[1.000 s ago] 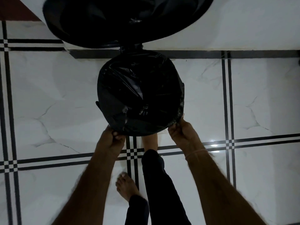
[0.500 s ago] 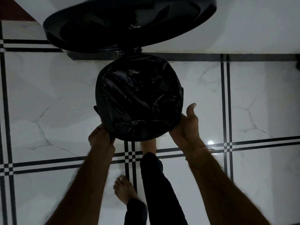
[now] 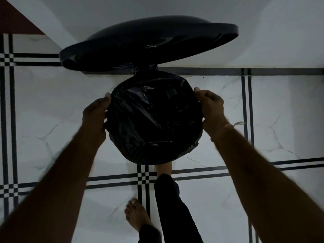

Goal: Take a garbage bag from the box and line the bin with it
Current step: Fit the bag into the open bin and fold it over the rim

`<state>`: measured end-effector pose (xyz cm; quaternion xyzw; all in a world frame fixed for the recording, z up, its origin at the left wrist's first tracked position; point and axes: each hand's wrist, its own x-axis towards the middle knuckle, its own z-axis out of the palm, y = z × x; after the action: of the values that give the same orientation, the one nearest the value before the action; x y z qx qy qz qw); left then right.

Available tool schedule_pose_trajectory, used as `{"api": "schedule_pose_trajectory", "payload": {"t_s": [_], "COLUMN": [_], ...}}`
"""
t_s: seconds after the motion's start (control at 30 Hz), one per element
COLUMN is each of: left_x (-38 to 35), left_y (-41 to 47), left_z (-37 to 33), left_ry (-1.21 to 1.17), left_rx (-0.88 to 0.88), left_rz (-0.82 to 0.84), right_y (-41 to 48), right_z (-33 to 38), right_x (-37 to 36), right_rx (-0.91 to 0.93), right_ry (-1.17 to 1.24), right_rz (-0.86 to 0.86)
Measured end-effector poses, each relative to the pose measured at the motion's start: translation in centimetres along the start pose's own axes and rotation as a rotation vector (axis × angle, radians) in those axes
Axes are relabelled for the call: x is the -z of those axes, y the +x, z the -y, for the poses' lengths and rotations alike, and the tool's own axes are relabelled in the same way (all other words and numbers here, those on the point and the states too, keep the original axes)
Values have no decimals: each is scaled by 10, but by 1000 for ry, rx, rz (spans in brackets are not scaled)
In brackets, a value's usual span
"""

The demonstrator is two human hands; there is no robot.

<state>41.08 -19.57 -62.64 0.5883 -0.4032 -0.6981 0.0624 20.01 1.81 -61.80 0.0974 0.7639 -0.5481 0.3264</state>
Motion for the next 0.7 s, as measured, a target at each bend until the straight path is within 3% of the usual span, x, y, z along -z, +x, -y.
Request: {"api": "schedule_pose_trajectory", "payload": {"t_s": [0.07, 0.17, 0.23, 0.4, 0.53, 0.7], "left_x": [6, 14, 16, 13, 3, 0], "left_y": [11, 23, 31, 45, 44, 50], "left_z": [-5, -8, -9, -17, -22, -31], "left_ry": [4, 1, 7, -55, -123, -87], "left_rx": [74, 201, 209, 179, 203, 270], "left_rz": [66, 189, 215, 345, 295, 229], "right_y": [13, 23, 32, 34, 36, 49], "right_z": [3, 11, 18, 30, 31, 32], "right_x": [-5, -10, -11, -7, -10, -21], "right_rx": [-59, -173, -214, -143, -107, -132], "right_ry": [58, -38, -157, -154, -74, -163], "right_rz": [45, 76, 105, 316, 285, 227]}}
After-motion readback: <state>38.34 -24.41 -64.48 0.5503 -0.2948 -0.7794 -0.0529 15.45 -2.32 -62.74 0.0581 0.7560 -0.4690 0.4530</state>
